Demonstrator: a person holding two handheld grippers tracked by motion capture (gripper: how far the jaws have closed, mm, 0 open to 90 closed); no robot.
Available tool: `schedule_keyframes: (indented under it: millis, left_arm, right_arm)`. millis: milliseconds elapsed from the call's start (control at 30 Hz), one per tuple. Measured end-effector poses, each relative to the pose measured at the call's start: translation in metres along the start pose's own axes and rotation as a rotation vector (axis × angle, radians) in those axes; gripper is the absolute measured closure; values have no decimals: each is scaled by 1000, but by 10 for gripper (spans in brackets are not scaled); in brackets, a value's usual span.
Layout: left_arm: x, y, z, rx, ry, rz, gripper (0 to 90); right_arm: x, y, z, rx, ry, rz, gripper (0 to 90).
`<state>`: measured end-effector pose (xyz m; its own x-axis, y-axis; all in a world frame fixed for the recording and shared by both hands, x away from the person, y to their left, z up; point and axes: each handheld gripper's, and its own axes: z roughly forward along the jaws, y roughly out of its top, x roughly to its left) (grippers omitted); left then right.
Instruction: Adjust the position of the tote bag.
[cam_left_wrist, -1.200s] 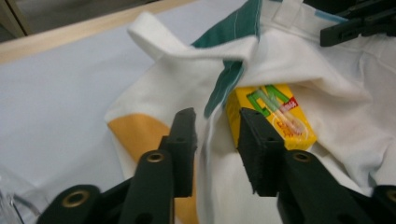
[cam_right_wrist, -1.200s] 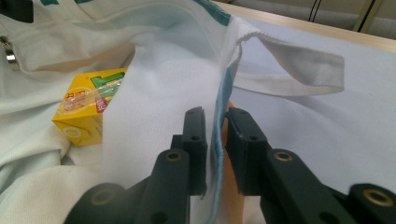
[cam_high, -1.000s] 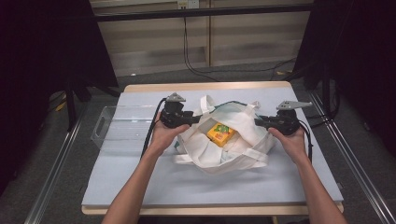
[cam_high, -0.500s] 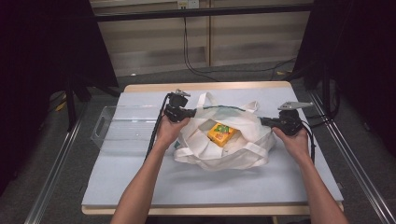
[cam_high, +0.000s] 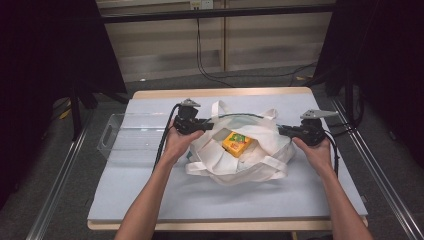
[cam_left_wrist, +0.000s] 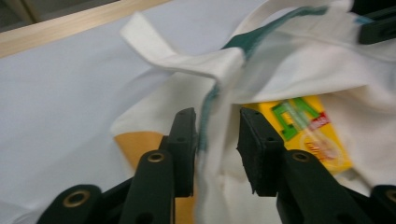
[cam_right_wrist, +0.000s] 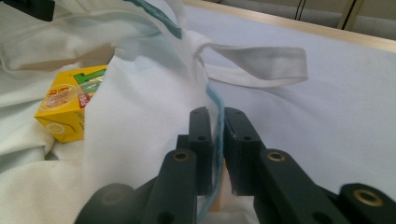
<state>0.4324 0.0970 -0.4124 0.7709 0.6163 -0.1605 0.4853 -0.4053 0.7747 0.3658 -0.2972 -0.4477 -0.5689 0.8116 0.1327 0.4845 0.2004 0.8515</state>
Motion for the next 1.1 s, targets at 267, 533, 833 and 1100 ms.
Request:
schedule_keyframes:
  millis: [267,533,833,1100]
  left_arm:
    - [-11,-6,-27,-88,-60,22,531]
    - [-25,-15,-47,-131,-73,50,448]
    - [-59,-19,-53,-97,-208,144,536]
    - [-108,-17,-45,-60,-343,237,515]
  right_arm:
    - [4,6,-5,-46,2,-6,720]
    - [6,11,-10,-71,8,-4,681]
    - [18,23,-11,-79,36,-48,717]
    - [22,29,-7,-56,40,-64,712]
